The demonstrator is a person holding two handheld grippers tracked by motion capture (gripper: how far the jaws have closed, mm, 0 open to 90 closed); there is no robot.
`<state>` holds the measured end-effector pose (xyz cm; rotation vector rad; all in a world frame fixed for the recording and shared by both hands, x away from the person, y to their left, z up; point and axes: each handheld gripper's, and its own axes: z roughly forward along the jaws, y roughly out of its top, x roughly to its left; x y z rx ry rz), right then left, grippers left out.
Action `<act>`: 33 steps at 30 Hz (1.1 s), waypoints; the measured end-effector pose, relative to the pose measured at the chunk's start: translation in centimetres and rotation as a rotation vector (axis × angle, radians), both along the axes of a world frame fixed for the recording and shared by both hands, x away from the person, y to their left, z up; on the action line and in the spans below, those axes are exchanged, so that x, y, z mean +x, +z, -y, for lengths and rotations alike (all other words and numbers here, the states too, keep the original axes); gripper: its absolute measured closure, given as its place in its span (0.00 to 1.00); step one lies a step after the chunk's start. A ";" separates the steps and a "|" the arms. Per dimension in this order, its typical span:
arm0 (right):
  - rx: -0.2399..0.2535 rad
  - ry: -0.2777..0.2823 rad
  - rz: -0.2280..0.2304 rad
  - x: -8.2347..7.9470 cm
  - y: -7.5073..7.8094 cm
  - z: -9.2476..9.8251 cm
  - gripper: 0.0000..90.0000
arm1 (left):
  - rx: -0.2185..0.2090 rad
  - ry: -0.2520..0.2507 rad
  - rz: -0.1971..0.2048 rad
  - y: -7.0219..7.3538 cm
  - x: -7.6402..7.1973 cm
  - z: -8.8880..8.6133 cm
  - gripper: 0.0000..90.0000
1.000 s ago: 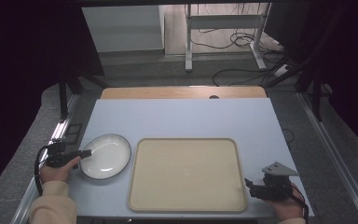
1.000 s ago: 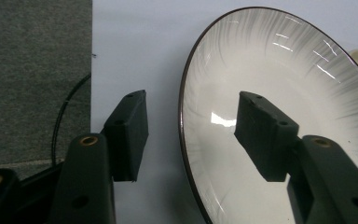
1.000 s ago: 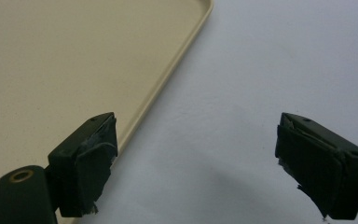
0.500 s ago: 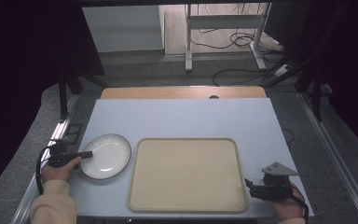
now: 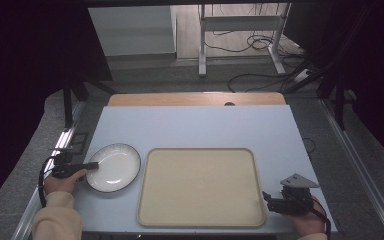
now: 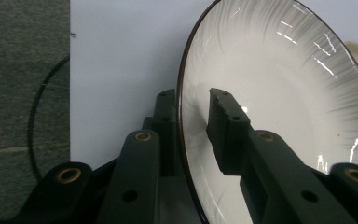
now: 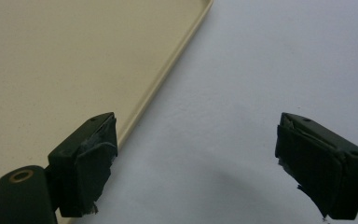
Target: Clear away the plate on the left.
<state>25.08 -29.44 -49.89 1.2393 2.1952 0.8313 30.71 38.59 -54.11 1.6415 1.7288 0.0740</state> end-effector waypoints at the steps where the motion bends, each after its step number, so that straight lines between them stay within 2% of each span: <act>1: 0.000 0.000 0.001 0.0 0.0 0.0 0.15 | 0.004 -0.002 0.004 0.1 0.0 0.0 0.82; 4: -0.007 -0.005 0.002 0.0 0.0 0.1 0.15 | -0.022 0.004 0.019 0.2 -0.2 -0.2 0.85; 5: -0.007 -0.006 -0.001 0.0 0.0 0.1 0.15 | -0.053 0.009 0.029 0.2 -0.3 -0.5 0.86; 6: -0.009 -0.011 -0.002 0.0 -0.1 0.1 0.15 | -0.066 0.012 0.033 0.3 -0.4 -0.6 0.88; 9: -0.011 -0.011 -0.007 0.1 -0.1 0.1 0.15 | -0.077 0.016 0.038 0.3 -0.4 -0.7 0.90; 12: -0.014 -0.008 -0.008 0.1 -0.2 0.1 0.15 | -0.108 0.026 0.054 0.4 -0.6 -0.9 0.91; 17: -0.013 -0.013 -0.011 0.0 -0.2 0.1 0.15 | -0.095 0.027 0.071 0.8 -0.6 -0.7 0.92; 22: -0.018 -0.011 -0.012 0.1 -0.2 0.1 0.15 | -0.107 0.032 0.076 0.8 -0.6 -0.7 0.93; 28: -0.017 -0.015 -0.013 0.1 -0.2 0.2 0.15 | -0.066 0.038 0.114 1.7 -0.6 0.0 0.93; 33: -0.020 -0.009 -0.019 0.0 -0.2 0.2 0.15 | -0.089 0.046 0.114 1.5 -0.7 -0.2 0.93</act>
